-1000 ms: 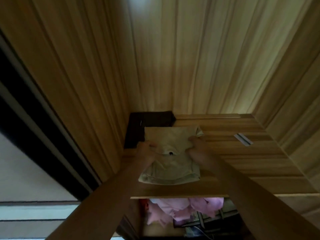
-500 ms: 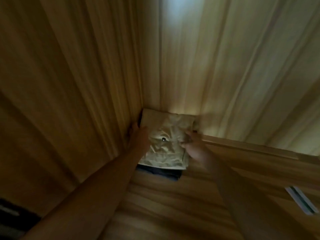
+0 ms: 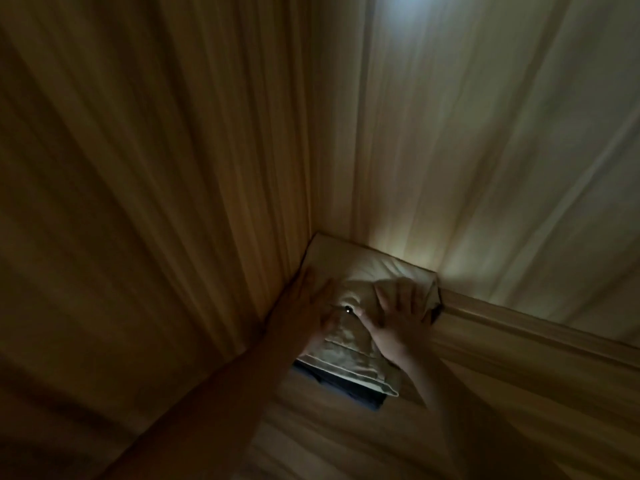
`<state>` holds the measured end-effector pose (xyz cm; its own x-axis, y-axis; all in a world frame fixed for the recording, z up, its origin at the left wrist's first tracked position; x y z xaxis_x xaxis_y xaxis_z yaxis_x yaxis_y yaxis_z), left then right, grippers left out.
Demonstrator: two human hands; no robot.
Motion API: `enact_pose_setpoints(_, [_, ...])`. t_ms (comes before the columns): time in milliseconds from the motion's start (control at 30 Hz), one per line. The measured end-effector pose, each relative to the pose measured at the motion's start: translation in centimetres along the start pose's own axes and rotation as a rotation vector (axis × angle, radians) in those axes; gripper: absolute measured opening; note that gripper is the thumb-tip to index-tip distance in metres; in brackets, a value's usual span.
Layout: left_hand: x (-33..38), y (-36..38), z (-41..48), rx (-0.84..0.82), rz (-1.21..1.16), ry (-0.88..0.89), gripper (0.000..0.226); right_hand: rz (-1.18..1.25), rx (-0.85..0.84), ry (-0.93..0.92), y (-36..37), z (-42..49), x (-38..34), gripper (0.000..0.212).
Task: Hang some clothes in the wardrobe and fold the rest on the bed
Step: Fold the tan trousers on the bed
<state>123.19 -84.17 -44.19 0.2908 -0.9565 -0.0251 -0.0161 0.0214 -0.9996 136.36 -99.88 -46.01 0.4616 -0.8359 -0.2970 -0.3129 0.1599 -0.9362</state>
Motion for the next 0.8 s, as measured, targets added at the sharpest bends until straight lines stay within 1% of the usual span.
enact_pose_setpoints(100, [-0.2,1.5,0.5,0.008,-0.103,-0.050,0.071,0.039,0.014,0.022,1.6,1.3,0.6,0.091])
enact_pose_setpoints(200, [-0.4,2.3,0.9,-0.019,-0.107,-0.063,0.072,0.019,0.006,0.036,1.8,1.7,0.6,0.101])
enact_pose_setpoints(267, [-0.5,2.1,1.1,-0.058,-0.081,-0.068,0.072,0.008,-0.027,0.031,1.3,1.6,0.5,0.099])
enact_pose_setpoints(333, [-0.4,1.5,0.9,-0.097,-0.076,-0.065,0.071,-0.004,-0.075,0.014,0.5,1.2,0.3,0.092])
enact_pose_setpoints(433, [0.5,0.4,-1.0,-0.036,-0.090,-0.108,0.066,-0.058,-0.121,-0.018,-0.8,-0.4,0.4,0.084])
enact_pose_setpoints(533, [1.4,-0.3,-4.3,-0.068,-0.150,-0.098,0.060,-0.052,-0.117,-0.139,-1.7,-4.4,0.9,0.081])
enact_pose_setpoints(600, [2.4,-0.7,-7.2,-0.107,-0.248,-0.143,0.062,0.026,-0.176,-0.196,-2.3,-7.8,1.6,0.081])
enact_pose_setpoints(633, [3.0,-1.2,-8.8,-0.121,-0.307,-0.172,0.064,0.049,-0.211,-0.206,-2.6,-9.6,1.9,0.081])
enact_pose_setpoints(700, [4.5,-2.3,-12.3,-0.132,-0.383,-0.184,0.064,0.038,-0.219,-0.217,-3.3,-13.4,2.5,0.077])
enact_pose_setpoints(800, [6.8,-4.5,-18.1,-0.162,-0.369,-0.144,0.061,0.032,-0.181,-0.216,-4.5,-19.6,2.7,0.071])
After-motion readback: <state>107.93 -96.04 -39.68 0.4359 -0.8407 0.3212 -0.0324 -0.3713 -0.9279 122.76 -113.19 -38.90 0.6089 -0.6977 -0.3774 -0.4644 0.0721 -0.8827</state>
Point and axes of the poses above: each hand's wrist, its own z-axis towards the middle knuckle, its own y-axis out of the palm, x = y × z, the point moved 2 cm from there along z, towards the middle knuckle, and after that the axes turned 7 degrees about y, right-handed, at the moved point
